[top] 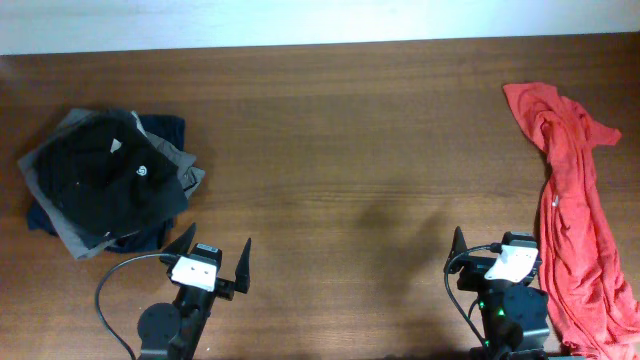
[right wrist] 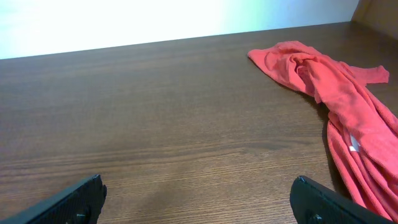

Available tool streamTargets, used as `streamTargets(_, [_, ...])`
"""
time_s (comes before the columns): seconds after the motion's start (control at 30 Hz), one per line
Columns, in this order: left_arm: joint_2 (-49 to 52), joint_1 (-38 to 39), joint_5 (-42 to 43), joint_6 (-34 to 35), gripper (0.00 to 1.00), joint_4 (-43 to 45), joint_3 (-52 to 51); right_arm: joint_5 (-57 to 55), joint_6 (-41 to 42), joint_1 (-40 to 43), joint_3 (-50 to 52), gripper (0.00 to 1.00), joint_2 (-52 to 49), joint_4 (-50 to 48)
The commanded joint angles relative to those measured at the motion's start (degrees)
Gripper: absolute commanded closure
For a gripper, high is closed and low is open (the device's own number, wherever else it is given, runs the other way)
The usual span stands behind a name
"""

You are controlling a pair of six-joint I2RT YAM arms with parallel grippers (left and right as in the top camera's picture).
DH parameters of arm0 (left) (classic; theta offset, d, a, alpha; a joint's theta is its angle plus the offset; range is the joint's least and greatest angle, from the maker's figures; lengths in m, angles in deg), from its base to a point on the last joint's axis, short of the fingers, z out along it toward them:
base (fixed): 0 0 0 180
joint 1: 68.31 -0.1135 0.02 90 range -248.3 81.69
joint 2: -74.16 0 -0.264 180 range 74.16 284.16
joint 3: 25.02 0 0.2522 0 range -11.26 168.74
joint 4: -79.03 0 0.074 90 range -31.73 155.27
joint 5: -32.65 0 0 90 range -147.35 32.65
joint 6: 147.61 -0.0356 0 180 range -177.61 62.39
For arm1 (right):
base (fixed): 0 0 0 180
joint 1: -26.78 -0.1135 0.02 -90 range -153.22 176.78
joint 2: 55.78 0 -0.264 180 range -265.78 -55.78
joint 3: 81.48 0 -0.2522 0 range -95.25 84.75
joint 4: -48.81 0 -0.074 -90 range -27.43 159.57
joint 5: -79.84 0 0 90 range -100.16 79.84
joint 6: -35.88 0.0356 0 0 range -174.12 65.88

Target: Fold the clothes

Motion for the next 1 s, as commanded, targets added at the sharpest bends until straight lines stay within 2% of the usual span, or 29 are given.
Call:
streamTargets(0.0, [-0.55, 0.24, -0.59, 0.33, 0.01, 0.17, -0.48, -0.72, -0.15, 0.46, 0.44, 0.01, 0.55, -0.15])
streamTargets(0.7, [-0.55, 0.24, -0.61, 0.33, 0.01, 0.17, -0.48, -0.72, -0.15, 0.46, 0.44, 0.01, 0.55, -0.15])
streamTargets(0.87, [-0.55, 0.24, -0.74, -1.55, 0.01, 5.09, -0.48, -0.66, -0.09, 0.46, 0.44, 0.01, 0.55, -1.27])
streamTargets(0.97, [-0.55, 0.24, 0.59, -1.60, 0.01, 3.72, -0.48, 5.66, 3.17, 0.37, 0.44, 0.01, 0.55, -1.29])
